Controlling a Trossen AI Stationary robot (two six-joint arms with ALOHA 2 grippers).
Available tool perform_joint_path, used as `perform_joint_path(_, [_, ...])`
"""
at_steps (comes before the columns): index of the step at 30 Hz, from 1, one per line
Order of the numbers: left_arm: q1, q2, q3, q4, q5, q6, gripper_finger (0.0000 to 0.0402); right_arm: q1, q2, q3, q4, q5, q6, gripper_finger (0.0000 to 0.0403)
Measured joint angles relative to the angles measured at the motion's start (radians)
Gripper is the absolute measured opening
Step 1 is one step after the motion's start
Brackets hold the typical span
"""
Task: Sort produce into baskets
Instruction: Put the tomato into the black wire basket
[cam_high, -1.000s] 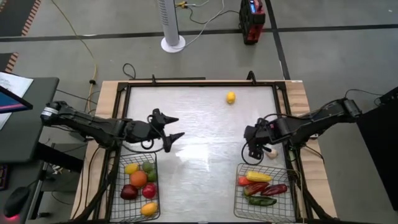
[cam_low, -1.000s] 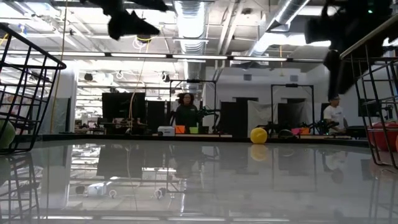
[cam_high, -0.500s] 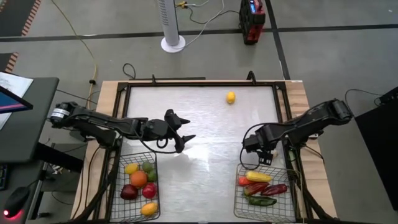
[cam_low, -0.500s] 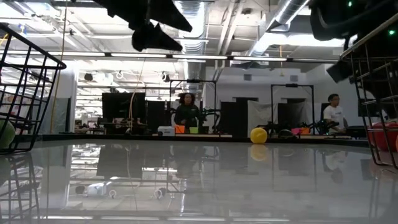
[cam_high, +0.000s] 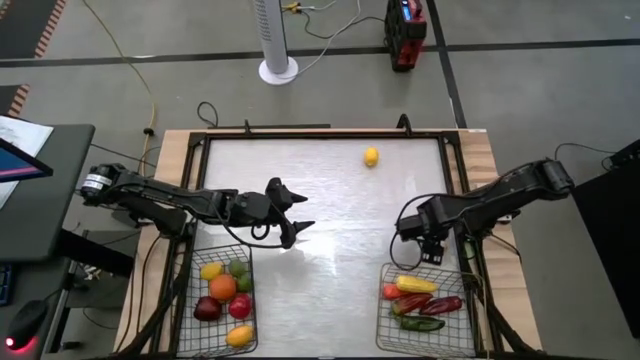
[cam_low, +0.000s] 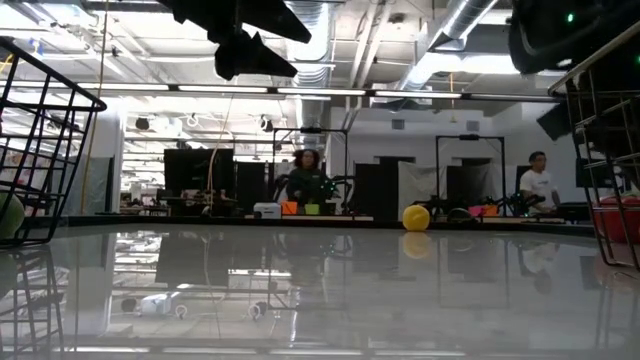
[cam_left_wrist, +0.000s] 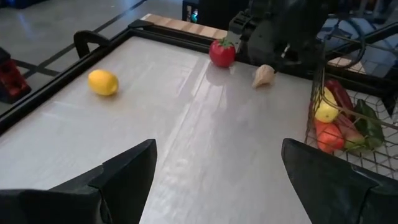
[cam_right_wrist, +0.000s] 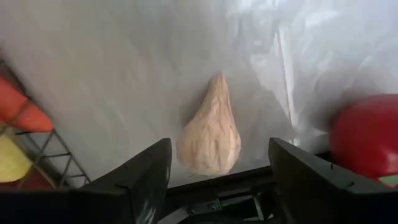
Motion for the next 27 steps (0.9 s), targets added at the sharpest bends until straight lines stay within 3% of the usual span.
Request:
perform_joint_path(7, [0.000,0.000,0.000,0.001,0.000,0.019,0.0333,0.040,-0.074,0.000,-0.039,0.081,-0.160,0.0294])
perform_joint_path(13, [0.000,0.000,0.000,0.002,-0.001,0.039,0.0333,0.111,-0.073,0.000,-0.039,0.079,-0.337,0.0294])
perform_joint_path(21, [0.000,0.000,0.000,0.001,-0.001,0.060,0.0333,0.249,-0.062,0.000,-0.033,0.067,-0.339,0.0294])
perform_joint_path(27, [0.000,0.000,0.000,0.000,-0.001,0.071,0.0333,0.337,0.038,0.003,-0.023,0.090,-0.311,0.0294])
